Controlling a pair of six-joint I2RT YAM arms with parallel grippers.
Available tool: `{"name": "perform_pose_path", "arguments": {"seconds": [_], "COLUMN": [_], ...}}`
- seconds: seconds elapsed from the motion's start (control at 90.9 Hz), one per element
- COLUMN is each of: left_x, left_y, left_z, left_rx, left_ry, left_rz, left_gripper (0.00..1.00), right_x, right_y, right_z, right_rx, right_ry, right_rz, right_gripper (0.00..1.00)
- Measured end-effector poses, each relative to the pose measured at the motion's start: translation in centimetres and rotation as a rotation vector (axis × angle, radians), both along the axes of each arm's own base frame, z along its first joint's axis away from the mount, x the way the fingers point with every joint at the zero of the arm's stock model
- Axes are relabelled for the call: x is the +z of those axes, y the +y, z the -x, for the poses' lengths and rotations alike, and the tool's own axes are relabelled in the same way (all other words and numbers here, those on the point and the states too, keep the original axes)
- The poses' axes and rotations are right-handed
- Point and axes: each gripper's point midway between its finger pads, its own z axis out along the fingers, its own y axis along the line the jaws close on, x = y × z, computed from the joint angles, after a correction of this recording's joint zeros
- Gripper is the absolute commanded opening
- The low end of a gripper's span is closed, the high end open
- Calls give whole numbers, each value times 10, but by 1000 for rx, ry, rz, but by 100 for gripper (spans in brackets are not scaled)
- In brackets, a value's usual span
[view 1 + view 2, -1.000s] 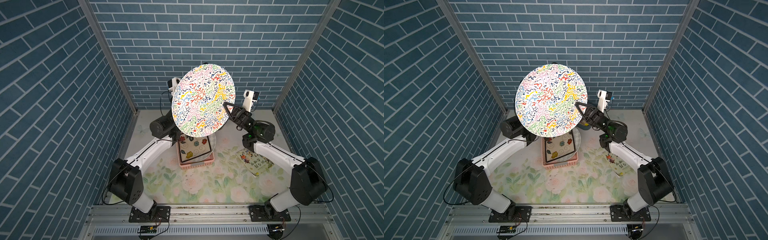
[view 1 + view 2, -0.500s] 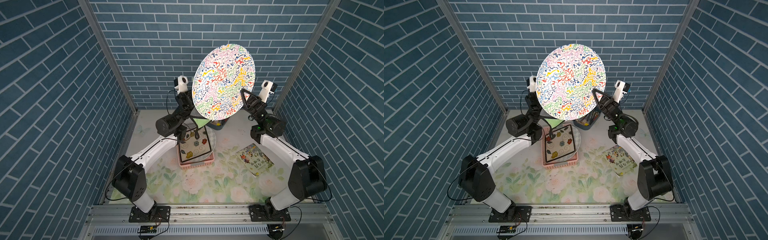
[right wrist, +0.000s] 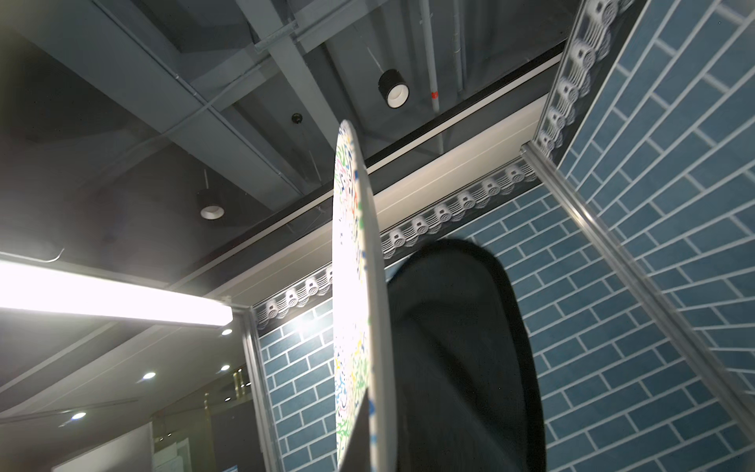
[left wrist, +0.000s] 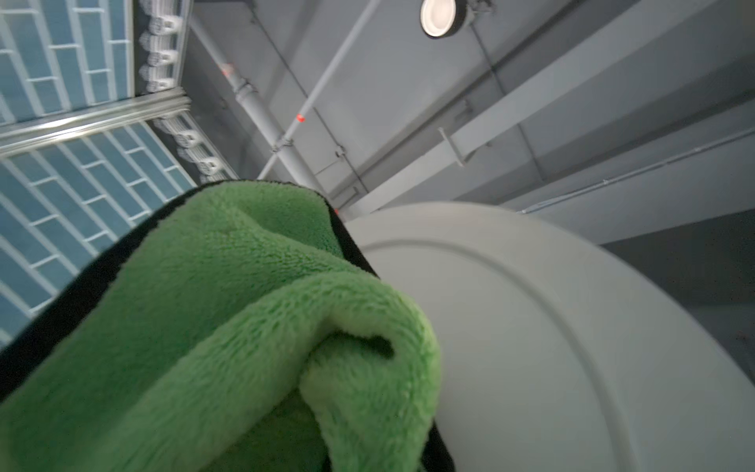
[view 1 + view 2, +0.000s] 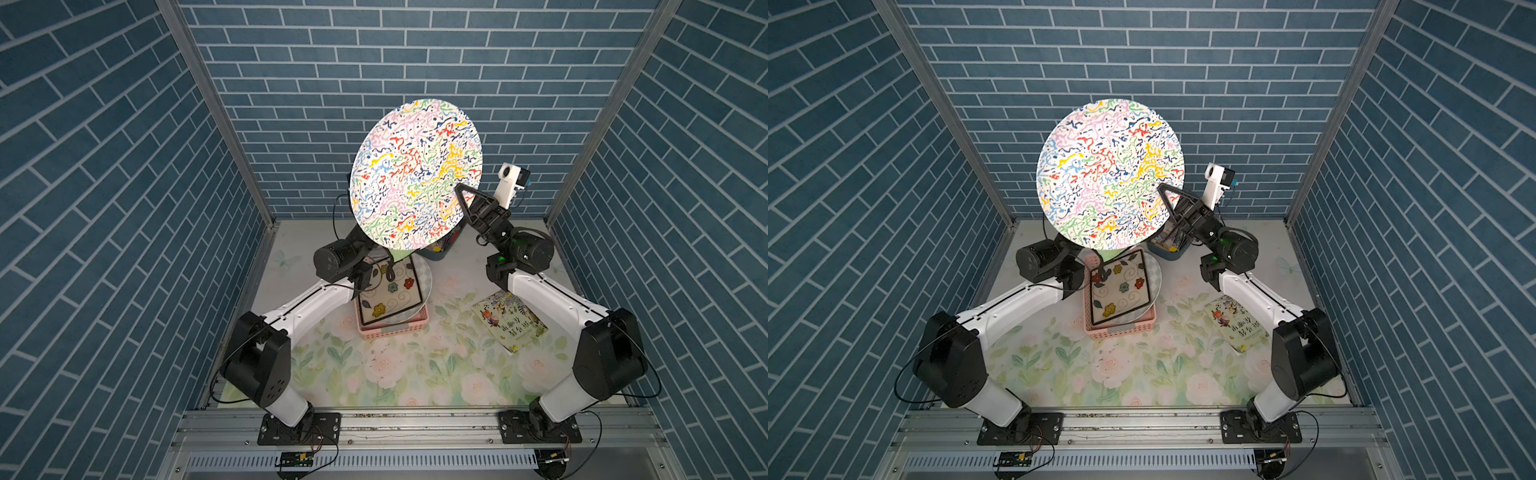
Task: Wipe the wet plate dry
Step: Wipe the plate with towel, then place the plate at the center of the board.
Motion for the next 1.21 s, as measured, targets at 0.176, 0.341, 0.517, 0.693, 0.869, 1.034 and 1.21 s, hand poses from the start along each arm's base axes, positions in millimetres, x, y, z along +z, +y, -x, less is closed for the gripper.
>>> {"name": "perform_pose_path", "arguments": {"seconds": [0.176, 0.341, 0.517, 0.693, 0.869, 1.034, 1.21], "left_x": [-44, -14, -16, -81, -130, -132, -134], "left_y": [31, 76, 118, 116, 108, 105, 102], "left_z": [4, 12, 1, -35, -48, -47, -47], "left_rx": [203, 671, 1077, 1149, 1108, 1097, 1083], "left_ry": [73, 19, 36, 100, 120, 100, 93], "left_rz": [-169, -390, -655, -969, -1122, -1130, -1111], "left_gripper": [0, 0, 0, 0, 0, 0, 0], "right_x": [-23, -124, -222, -282, -338, -386, -429], "right_y": [-50, -117, -177, -188, -186, -180, -157], "right_z": [-47, -99, -106, -95, -88, -80, -71], "right_rx": [-156, -449, -772, -869, -875, -851, -783], "right_ry": [133, 503, 812, 913, 1009, 1092, 1161], "right_rz": [-19, 54, 184, 332, 462, 557, 656], "right_gripper": [0, 0, 0, 0, 0, 0, 0]}}
